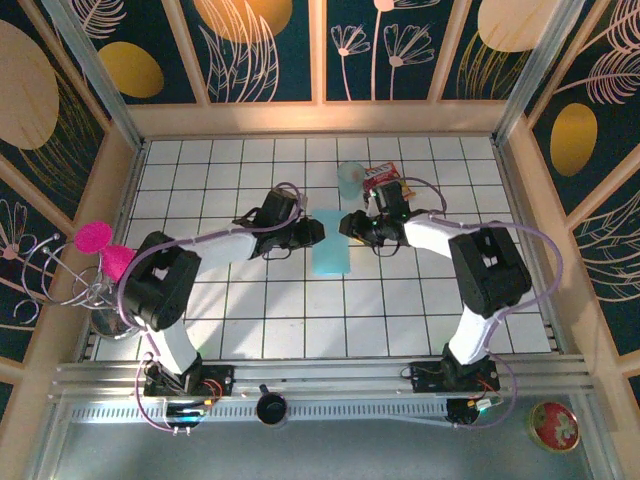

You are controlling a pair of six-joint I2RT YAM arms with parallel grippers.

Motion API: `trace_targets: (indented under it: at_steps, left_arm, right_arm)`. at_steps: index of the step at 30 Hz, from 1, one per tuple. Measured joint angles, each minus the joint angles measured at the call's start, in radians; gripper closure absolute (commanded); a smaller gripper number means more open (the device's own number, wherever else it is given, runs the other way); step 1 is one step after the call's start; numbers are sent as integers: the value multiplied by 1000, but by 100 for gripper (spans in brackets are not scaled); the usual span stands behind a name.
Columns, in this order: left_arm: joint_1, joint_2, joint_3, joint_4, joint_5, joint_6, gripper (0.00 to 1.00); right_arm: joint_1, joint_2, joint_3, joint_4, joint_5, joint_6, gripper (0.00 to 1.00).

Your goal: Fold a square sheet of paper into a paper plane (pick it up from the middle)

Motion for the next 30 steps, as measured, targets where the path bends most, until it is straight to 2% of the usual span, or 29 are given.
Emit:
trace_targets:
  at_steps: [4, 10, 19, 30]
  left_arm:
    - [0, 72, 48, 2, 13, -6, 68]
    - [0, 172, 154, -6, 3, -6, 69]
    - [0, 228, 186, -58, -48, -5, 69]
    - [0, 244, 184, -65, -65, -6, 69]
  right_arm:
    - [0, -82, -98, 17, 34, 35, 51]
    - [0, -110, -189, 32, 21, 76, 51]
    - [0, -109, -198, 70, -25, 100, 58]
    - [11, -94, -206, 68, -61, 91, 59]
